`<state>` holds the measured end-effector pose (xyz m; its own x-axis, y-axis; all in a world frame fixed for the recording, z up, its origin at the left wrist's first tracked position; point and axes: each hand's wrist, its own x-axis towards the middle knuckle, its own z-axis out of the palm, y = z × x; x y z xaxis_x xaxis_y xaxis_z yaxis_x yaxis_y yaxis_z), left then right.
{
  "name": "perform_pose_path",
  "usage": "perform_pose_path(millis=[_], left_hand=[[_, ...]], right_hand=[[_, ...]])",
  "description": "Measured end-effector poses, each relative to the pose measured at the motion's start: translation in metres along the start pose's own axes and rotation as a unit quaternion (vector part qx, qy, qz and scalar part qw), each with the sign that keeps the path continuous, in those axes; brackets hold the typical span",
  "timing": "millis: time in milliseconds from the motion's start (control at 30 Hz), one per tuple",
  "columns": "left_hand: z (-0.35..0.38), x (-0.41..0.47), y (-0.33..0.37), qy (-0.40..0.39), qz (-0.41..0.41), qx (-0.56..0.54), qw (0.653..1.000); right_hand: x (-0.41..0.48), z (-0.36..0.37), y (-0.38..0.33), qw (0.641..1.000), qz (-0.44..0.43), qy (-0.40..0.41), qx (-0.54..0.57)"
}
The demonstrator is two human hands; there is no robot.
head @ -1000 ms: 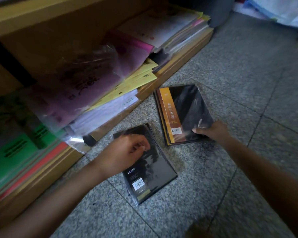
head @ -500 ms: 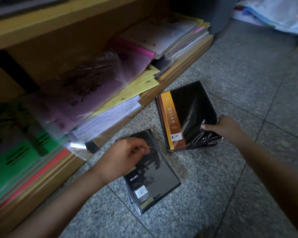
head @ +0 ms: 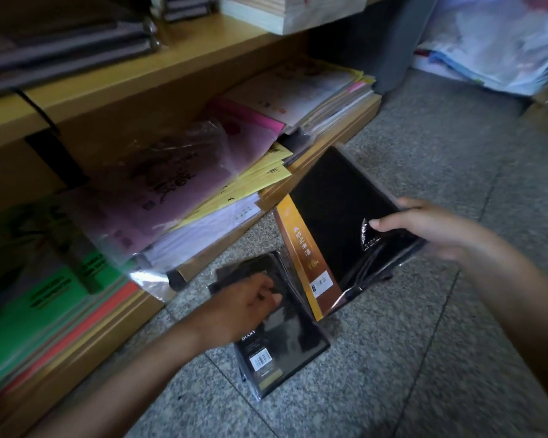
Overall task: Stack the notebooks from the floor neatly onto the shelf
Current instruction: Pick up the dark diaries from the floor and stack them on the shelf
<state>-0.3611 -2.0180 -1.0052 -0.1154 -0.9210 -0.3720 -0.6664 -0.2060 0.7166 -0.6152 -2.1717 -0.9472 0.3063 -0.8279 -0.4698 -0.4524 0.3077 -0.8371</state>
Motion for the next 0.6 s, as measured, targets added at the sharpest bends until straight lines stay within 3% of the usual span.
perform_pose_path(millis=[167,300,400,600], left_hand=[[0.014,-0.012,0.024,-0.066,0.032,-0.130,0.989],[0.022,-0.018,0.059,0.013,0.066,-0.322,0.944],[0.010,-0.025,0.081,0.016,0.062,-0.441,0.895],[-0.041,-0.046,0.115,0.131,0.194,-0.490,0.840]], right_hand=[[-0.059,-0.007,-0.042,0.995,-0.072,-0.063,0.005],[-0.091,-0.015,-0.062,0.987,-0.140,-0.070,0.033],[-0.107,-0.027,-0.071,0.975,-0.199,-0.085,0.056],[-0.107,-0.025,-0.090,0.932,-0.321,-0.059,0.157]])
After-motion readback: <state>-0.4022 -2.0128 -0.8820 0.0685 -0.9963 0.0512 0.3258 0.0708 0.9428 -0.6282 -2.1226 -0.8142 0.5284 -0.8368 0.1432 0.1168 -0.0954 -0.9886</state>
